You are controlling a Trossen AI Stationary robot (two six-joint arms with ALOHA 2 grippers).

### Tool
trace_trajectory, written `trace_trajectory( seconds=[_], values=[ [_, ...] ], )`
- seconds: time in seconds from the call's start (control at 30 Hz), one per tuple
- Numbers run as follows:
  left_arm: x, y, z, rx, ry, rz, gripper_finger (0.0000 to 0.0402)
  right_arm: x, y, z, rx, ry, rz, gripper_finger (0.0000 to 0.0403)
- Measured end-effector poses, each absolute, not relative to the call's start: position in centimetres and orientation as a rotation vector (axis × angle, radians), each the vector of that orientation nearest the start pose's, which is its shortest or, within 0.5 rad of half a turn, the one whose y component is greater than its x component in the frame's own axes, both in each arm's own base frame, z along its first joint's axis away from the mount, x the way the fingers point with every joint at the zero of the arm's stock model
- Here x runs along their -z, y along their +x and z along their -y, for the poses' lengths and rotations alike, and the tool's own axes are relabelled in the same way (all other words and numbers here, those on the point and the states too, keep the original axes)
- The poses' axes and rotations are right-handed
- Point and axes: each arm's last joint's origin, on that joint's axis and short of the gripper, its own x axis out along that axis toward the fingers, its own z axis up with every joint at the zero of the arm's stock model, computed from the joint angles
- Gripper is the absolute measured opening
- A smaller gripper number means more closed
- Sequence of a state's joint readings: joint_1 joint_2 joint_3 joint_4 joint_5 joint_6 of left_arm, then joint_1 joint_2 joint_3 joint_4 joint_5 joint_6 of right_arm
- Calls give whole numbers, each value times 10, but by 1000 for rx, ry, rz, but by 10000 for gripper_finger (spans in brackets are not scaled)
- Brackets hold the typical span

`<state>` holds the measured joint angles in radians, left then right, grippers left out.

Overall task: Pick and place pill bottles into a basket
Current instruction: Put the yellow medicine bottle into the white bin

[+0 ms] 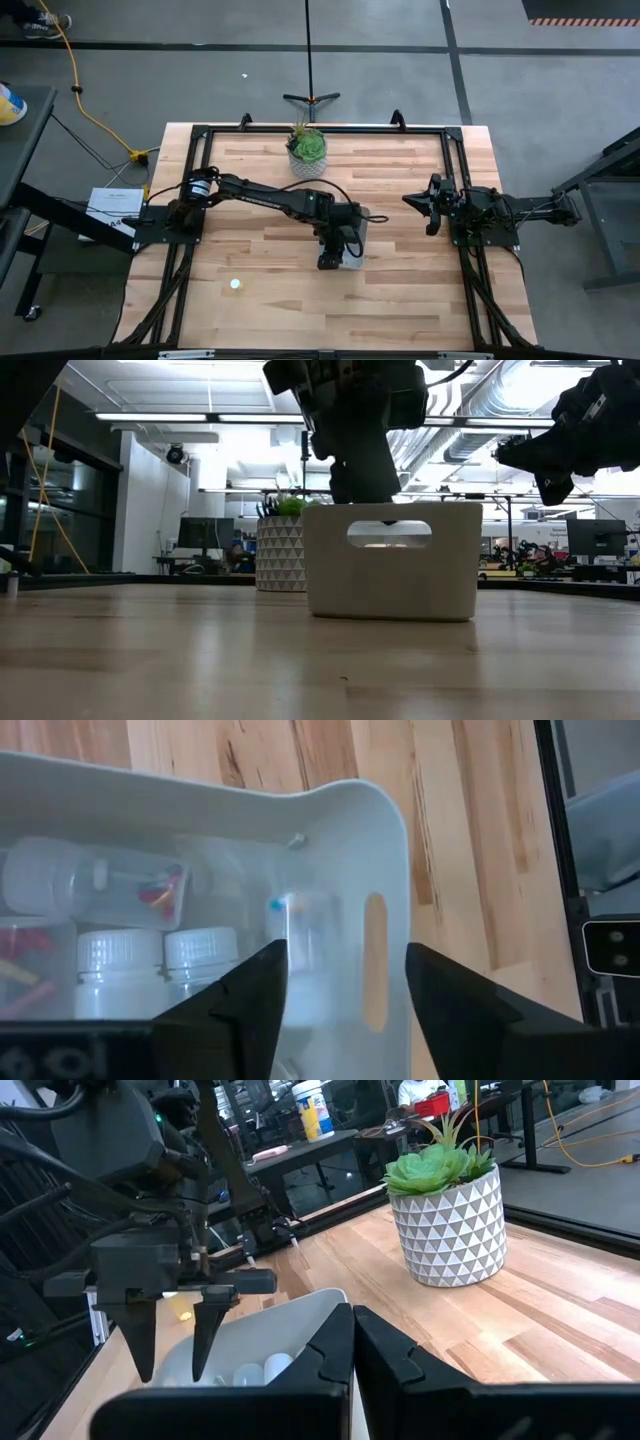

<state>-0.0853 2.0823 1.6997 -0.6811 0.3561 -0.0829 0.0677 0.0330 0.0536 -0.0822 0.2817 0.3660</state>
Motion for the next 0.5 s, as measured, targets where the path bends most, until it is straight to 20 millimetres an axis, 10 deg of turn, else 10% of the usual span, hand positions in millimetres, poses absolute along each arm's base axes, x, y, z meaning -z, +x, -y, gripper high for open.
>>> trace_trajectory(
  seconds=[0.5],
  values=[
    [-254, 406, 38, 233, -320, -1495, 310, -171, 96, 2, 222, 362, -20, 0]
  ],
)
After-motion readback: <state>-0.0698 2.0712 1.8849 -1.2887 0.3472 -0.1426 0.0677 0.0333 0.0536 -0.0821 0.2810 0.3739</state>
